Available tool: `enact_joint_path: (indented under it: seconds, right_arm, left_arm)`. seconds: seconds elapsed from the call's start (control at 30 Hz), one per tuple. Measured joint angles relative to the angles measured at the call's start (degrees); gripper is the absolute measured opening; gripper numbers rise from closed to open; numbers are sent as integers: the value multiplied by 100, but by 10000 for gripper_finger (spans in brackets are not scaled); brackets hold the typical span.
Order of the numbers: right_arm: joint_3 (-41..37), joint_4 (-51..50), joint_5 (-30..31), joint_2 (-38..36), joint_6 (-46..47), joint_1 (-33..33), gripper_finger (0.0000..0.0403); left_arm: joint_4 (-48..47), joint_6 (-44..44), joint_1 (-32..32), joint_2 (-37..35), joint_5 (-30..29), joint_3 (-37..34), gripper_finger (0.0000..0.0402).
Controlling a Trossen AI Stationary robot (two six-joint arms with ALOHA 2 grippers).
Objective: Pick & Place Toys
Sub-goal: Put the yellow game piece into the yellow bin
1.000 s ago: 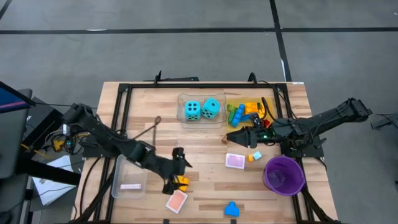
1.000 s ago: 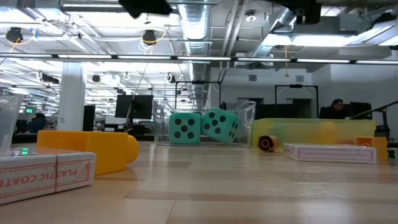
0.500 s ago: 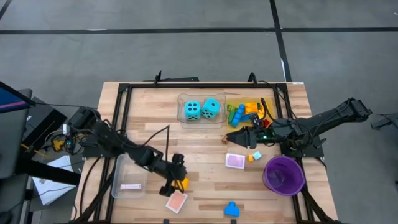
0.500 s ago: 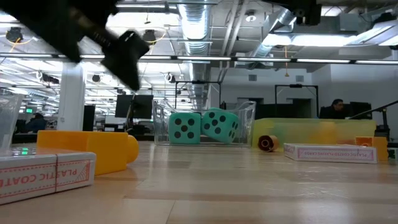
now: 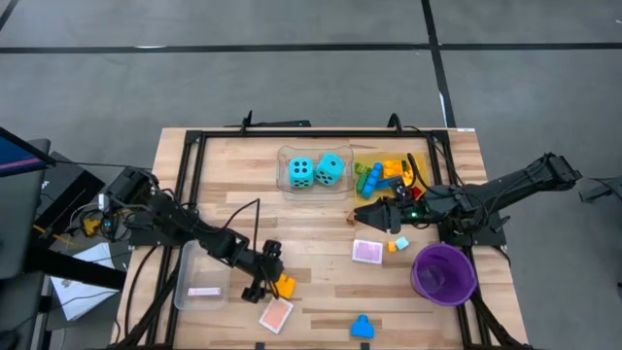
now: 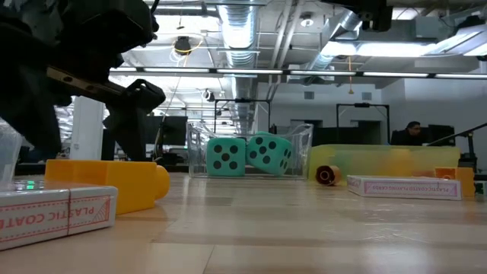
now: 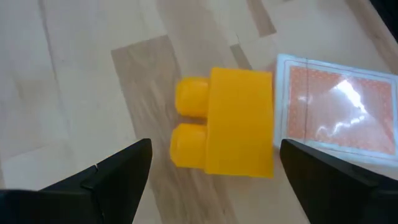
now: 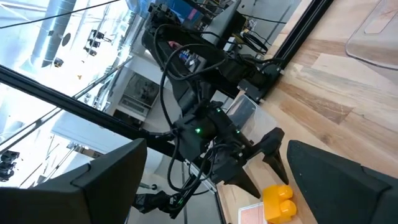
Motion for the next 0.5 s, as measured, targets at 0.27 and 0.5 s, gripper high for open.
enact_joint_path:
  seconds: [0.27, 0.5]
  right_arm:
    - [0, -113, 4, 0, 2, -4, 379]
    - [-2, -151, 13, 0, 9, -4, 379]
  left_arm:
    - [274, 375, -31, 175, 62, -60, 351]
    - [872, 202, 2, 660, 43, -36, 351]
